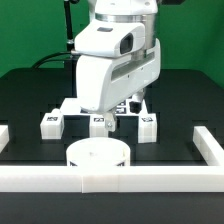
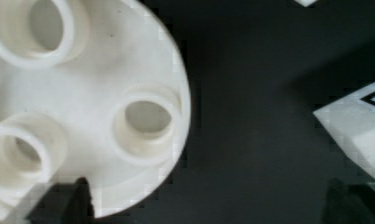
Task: Assemble stool
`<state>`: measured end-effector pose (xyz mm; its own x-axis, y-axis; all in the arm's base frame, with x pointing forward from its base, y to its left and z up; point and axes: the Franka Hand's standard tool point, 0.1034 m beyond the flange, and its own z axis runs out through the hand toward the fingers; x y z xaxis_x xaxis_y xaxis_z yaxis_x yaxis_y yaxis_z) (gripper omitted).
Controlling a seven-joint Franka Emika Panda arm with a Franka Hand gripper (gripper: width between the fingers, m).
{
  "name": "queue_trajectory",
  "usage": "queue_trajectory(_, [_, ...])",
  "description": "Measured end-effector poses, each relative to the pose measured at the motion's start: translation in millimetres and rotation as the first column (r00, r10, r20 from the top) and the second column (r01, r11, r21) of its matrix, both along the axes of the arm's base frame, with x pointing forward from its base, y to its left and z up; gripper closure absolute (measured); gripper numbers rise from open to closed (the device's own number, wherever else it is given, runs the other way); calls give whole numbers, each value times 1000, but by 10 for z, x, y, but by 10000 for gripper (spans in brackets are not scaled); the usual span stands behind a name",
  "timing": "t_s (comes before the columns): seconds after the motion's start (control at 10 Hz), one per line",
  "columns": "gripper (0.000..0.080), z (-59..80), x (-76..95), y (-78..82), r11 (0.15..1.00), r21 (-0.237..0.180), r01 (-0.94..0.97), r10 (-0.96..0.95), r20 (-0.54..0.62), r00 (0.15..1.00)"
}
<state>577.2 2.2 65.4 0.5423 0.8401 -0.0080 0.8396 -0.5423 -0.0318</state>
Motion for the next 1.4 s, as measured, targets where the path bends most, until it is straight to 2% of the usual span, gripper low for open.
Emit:
queue_trajectory(0.2, [150, -17, 5, -18, 1000, 0, -13, 13, -1, 1000])
queue_trajectory(0.4, [150, -105, 154, -178, 999, 2, -47, 47, 7, 999])
queue_trajectory(0.5, [150, -117, 190, -205, 999, 2, -45, 45, 11, 999])
queue_trajectory(0.8, [150, -330, 146, -290, 999, 8, -40, 40, 0, 999])
queue_trajectory(1.4, [150, -444, 64, -325, 999, 10, -33, 33, -19, 999])
